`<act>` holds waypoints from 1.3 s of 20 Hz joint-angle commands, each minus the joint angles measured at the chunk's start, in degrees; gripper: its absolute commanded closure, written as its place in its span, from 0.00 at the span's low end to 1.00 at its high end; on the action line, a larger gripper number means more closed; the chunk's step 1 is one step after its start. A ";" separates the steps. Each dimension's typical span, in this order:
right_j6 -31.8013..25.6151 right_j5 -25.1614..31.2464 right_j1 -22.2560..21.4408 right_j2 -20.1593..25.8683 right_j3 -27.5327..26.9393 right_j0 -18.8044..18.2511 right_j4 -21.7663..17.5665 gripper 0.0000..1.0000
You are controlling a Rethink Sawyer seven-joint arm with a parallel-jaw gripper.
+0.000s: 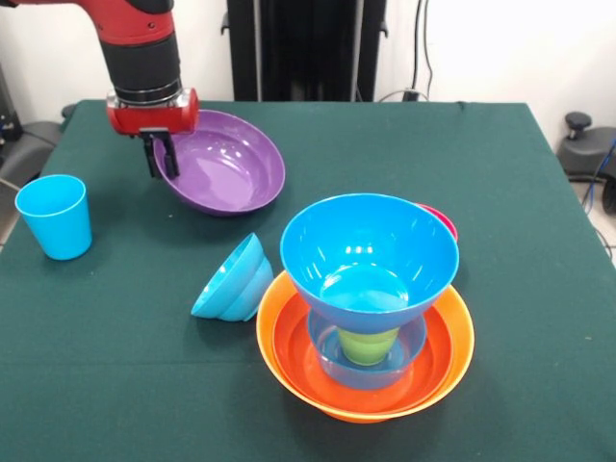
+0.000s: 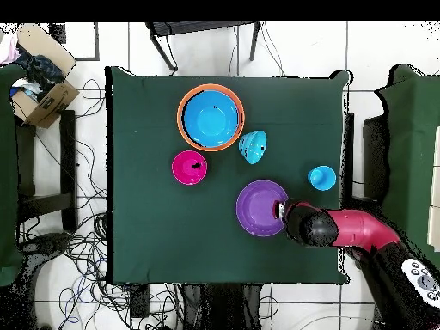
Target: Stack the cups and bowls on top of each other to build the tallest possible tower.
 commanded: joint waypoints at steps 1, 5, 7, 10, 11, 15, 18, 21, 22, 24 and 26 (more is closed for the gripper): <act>-4.39 4.60 -2.82 3.45 2.64 0.70 2.11 1.00; -5.06 5.79 -3.33 4.49 2.48 0.76 3.78 1.00; -5.31 6.63 -4.30 5.19 3.00 0.70 5.14 1.00; -6.55 8.82 -7.66 8.28 5.39 -0.89 8.74 1.00; -7.06 9.75 -8.71 9.48 6.03 -1.54 10.03 1.00; -8.16 11.98 -10.21 12.15 8.00 -3.71 12.95 1.00; -8.58 13.63 -10.38 13.69 7.99 -4.58 14.72 1.00; -9.17 14.26 -9.07 15.23 7.81 -5.73 15.70 1.00; -9.49 14.77 -8.11 16.21 7.59 -6.37 16.55 1.00; -10.26 16.17 -7.33 18.70 7.88 -7.85 18.54 1.00; -10.44 17.60 -7.93 21.18 8.46 -9.03 20.65 1.00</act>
